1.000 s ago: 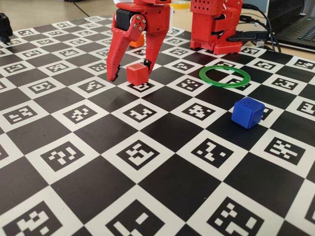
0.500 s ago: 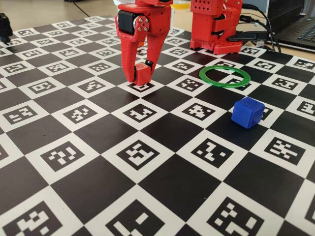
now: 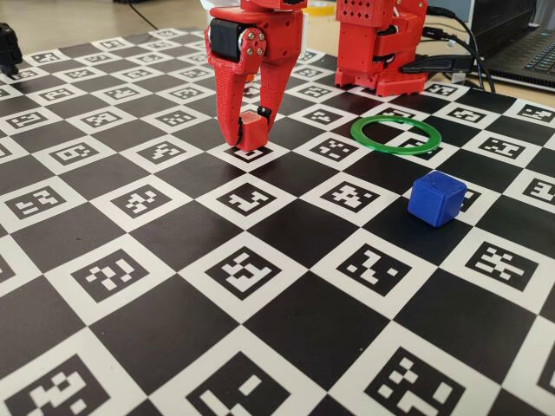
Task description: Grab the red cube then put it in the green circle then put the blue cube on top and finally the orange cube on top
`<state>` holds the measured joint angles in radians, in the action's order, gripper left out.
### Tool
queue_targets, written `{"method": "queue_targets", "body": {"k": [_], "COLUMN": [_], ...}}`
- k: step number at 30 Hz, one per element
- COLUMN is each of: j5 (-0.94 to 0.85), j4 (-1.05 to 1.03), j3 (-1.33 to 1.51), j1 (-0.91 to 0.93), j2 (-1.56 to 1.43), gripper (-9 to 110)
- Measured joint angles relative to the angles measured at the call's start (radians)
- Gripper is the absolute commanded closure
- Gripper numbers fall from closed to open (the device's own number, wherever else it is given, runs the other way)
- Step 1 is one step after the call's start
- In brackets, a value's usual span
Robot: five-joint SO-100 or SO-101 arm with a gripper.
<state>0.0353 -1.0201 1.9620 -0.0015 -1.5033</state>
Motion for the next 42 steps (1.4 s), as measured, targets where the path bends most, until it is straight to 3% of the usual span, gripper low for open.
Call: {"method": "queue_targets", "body": {"k": [15,28,42], "j5": [0.147,0.287,0.515], "j4": [-0.299,-0.339,-0.354], "j3": [0.0,0.106,0.284], "j1": [0.0,-0.081,-0.377], "j2": [-0.35,-0.581,-0.664], "gripper": [97,99,99]}}
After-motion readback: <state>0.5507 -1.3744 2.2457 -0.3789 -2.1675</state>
